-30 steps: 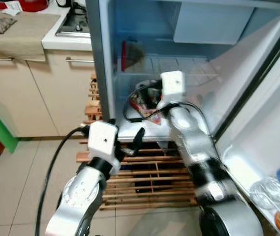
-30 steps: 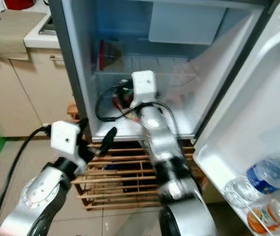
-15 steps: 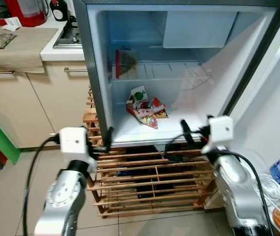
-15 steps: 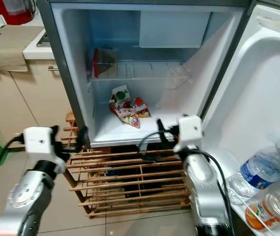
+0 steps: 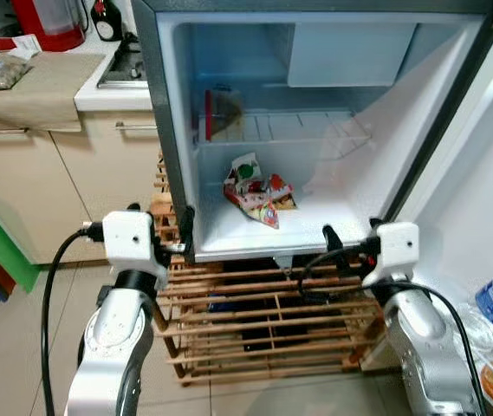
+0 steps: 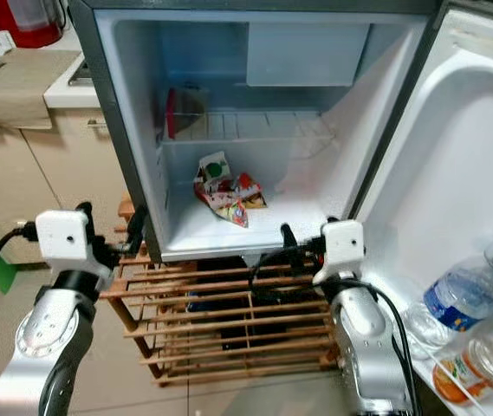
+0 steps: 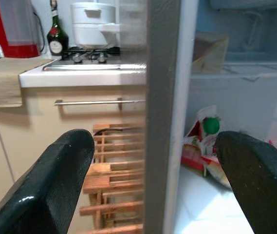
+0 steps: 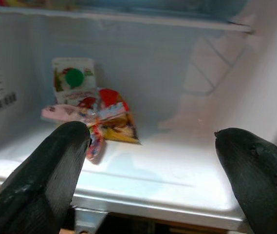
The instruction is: Restocking fridge
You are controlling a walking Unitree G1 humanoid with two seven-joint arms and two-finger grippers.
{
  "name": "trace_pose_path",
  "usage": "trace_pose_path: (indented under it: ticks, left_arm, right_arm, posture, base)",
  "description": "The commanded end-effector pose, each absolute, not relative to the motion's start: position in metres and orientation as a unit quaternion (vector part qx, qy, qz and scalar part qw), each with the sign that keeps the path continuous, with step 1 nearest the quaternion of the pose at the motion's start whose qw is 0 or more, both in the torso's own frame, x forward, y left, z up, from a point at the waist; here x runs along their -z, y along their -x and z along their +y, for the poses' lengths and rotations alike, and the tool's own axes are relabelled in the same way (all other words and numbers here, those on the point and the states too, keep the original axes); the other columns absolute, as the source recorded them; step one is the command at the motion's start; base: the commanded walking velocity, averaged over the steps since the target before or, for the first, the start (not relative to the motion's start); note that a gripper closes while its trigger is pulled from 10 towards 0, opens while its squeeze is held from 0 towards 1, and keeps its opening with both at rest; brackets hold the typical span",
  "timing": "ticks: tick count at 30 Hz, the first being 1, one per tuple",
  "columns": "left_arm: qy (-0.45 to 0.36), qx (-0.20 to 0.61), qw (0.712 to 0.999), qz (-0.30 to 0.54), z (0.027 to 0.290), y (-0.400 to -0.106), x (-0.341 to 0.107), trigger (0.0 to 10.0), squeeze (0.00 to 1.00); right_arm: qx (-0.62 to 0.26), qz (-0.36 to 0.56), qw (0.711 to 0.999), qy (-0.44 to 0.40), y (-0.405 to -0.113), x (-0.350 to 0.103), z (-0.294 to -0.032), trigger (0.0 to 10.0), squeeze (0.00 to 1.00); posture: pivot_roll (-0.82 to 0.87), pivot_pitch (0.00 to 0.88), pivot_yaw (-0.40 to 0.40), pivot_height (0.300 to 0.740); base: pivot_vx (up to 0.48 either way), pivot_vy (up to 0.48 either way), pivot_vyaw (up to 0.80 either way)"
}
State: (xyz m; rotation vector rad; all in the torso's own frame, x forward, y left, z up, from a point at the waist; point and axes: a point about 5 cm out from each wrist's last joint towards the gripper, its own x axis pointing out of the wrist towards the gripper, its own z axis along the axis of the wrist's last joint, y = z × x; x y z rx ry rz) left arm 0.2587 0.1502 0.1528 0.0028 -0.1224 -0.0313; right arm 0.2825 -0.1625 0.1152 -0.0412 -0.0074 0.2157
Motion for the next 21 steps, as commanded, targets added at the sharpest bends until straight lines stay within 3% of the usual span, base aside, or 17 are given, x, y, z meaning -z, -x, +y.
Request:
trace_pose_path:
  ticks: [1,9,16,21]
  left_arm:
    - [-0.006,0.002,0.998,-0.057,0.153,-0.259,-0.15,10.0,0.0]
    - [-0.008,0.004,0.998,-0.057,0.153,-0.263,-0.149,10.0,0.0]
    - [-0.012,0.016,0.998,-0.056,0.15,-0.265,-0.148,10.0,0.0]
    - [-0.01,0.019,0.998,-0.056,0.149,-0.266,-0.148,10.0,0.0]
  right_arm:
    - [-0.115,0.005,0.993,0.01,-0.284,-0.111,-0.16,10.0,0.0]
    - [-0.127,0.007,0.992,0.009,-0.288,-0.11,-0.154,10.0,0.0]
    - [-0.133,0.014,0.991,0.012,-0.283,-0.105,-0.151,10.0,0.0]
    - [-0.154,0.028,0.988,0.008,-0.278,-0.1,-0.15,10.0,0.0]
  posture:
    - [-0.08,0.0,0.007,0.74]
    - [-0.09,0.0,0.017,0.74]
    - [-0.1,0.0,0.03,0.74]
    - [-0.11,0.0,0.036,0.74]
  base:
    - [-0.341,-0.255,0.0]
    - [-0.328,-0.271,0.0]
    - [0.0,-0.261,0.0]
    - [0.0,0.0,0.0]
